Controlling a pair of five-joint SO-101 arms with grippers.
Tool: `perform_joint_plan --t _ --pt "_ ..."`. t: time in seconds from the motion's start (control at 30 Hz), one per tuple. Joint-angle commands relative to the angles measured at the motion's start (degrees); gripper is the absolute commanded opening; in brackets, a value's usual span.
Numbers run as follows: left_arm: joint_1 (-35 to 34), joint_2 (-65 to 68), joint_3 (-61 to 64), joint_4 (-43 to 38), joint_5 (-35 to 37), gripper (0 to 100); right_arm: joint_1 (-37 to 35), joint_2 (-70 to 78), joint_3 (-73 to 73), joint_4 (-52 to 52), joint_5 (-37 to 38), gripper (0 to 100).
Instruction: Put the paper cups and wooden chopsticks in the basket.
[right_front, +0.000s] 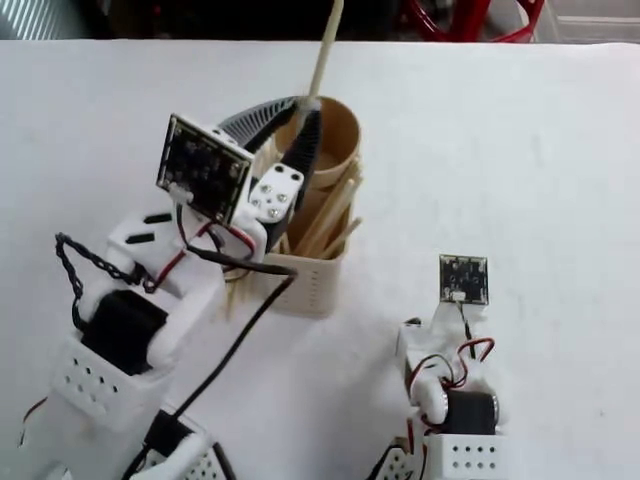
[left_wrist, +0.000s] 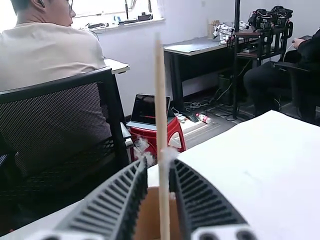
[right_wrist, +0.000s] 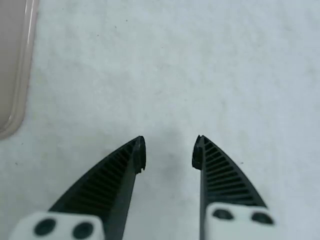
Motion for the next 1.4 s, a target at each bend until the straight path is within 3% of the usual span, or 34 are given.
perform_joint_plan --t 0.0,0.3,0.63,0.8,0.9,1.0,1.17,1.37 --pt "0.57 -0.31 -2.73 0.7 0.18 10 -0.57 -0.48 0.53 0.4 0.44 15.9" --pt "-1.8 -0.4 -2.81 1.32 0.09 10 -0.57 -0.48 0.53 0.4 0.44 15.9" --pt "-28.26 -0.4 1.32 7.21 4.4 10 -0.57 -0.48 0.53 0.4 0.44 15.9" --pt "-37.14 3.3 17.05 -5.19 5.1 10 -0.57 -0.48 0.53 0.4 0.44 15.9" --pt "-38.46 11.38 23.82 -15.03 5.19 10 -0.57 -0.48 0.53 0.4 0.44 15.9" --pt "-38.11 22.46 24.09 -19.34 5.01 10 -0.31 -0.48 0.53 0.4 0.44 15.9" --pt "-36.79 37.41 17.76 -17.76 4.48 10 -0.22 -0.48 0.53 0.4 0.44 15.9" --pt "-33.8 39.6 16.0 -12.66 -0.44 10 -0.22 -0.48 0.53 0.4 0.44 15.9"
